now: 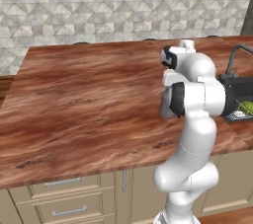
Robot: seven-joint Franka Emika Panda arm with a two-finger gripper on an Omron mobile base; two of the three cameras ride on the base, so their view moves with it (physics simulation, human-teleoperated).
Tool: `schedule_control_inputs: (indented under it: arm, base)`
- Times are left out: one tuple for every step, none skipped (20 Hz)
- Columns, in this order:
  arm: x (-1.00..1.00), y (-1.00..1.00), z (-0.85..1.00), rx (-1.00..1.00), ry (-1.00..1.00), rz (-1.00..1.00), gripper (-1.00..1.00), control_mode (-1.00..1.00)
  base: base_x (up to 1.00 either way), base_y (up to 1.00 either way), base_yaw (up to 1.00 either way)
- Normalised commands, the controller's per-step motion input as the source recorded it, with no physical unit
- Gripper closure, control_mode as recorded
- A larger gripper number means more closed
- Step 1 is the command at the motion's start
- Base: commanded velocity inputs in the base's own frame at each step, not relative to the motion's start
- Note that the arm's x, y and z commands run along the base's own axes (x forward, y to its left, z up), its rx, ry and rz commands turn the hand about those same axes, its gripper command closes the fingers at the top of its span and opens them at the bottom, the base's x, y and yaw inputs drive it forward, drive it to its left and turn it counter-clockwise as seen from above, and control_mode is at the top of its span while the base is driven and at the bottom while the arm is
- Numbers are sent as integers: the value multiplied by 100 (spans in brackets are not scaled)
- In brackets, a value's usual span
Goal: Pick the jug and cup and place them in the sink. Then turn on the water.
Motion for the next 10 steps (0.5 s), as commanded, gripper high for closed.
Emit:
schedule_control_inputs:
  arm:
    - [-44,-19,34,0,0,-5,100,-100]
    - [-31,-19,34,0,0,-6,100,-100]
    - [-41,-26,29,0,0,-10,100,-100]
    - [-46,-26,24,0,0,-14,100,-100]
    - [-40,-17,22,0,0,-19,100,-100]
    - [-36,-15,26,0,0,-19,100,-100]
    - [-29,-13,24,0,0,-19,100,-100]
    - [-12,-8,26,0,0,-16,100,-100]
    - [-7,-1,26,0,0,-14,100,-100]
    - [-5,0,29,0,0,-11,100,-100]
  base:
    - [0,0,0]
    - [0,0,0]
    - [0,0,0]
    - [0,0,0]
    - [0,0,0]
    - [0,0,0]
    - [0,0,0]
    - [0,0,0]
    - [0,0,0]
    - [0,0,0]
